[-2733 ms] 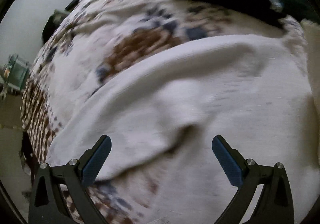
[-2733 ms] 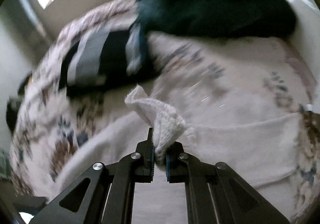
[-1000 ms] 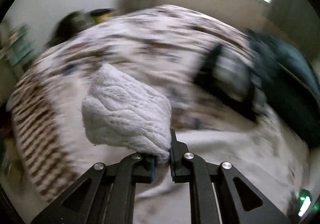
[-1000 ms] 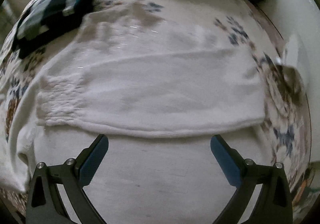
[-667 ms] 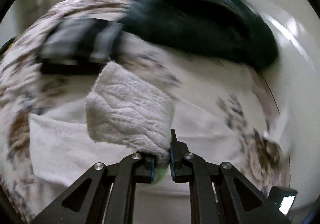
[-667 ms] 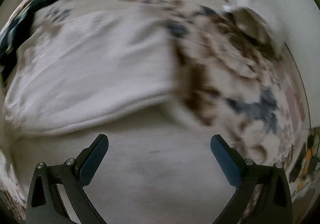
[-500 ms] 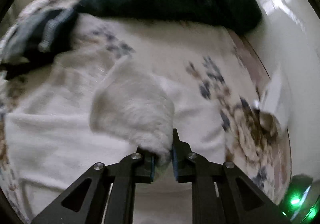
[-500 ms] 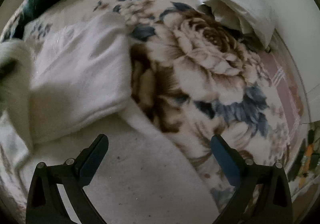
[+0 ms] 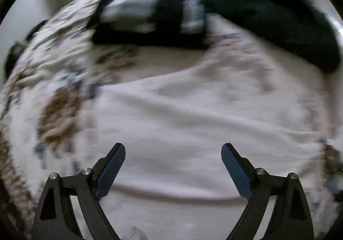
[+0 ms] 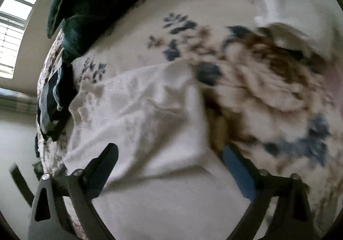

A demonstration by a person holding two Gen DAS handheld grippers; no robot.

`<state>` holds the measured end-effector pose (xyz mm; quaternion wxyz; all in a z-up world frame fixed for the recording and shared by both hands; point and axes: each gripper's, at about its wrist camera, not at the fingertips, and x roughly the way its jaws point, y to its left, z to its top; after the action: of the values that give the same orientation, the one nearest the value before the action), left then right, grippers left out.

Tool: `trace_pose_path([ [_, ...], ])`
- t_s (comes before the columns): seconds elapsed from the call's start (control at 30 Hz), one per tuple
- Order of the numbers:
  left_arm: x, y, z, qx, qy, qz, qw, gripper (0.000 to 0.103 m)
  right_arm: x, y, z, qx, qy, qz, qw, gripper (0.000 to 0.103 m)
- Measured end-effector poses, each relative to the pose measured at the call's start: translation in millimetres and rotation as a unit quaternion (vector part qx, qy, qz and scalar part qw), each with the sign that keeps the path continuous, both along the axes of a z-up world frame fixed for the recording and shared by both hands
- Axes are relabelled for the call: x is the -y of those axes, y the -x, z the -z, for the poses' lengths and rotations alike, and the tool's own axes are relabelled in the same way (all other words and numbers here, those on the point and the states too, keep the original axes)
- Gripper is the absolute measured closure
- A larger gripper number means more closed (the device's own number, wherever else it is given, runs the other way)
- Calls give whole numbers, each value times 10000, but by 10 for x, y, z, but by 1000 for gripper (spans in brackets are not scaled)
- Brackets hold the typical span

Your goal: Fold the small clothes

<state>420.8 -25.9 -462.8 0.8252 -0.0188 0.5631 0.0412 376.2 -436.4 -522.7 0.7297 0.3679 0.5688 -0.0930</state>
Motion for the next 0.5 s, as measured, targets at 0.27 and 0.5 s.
trace_pose_path([
  [0.27, -408, -148, 510, -377, -343, -246, 9984, 12, -118, -587, 522, -657, 86, 21, 9978, 90],
  [0.5, -503, -54, 528, -405, -207, -158, 9988, 12, -2, -101, 398, -1081, 827, 30, 9907, 78],
])
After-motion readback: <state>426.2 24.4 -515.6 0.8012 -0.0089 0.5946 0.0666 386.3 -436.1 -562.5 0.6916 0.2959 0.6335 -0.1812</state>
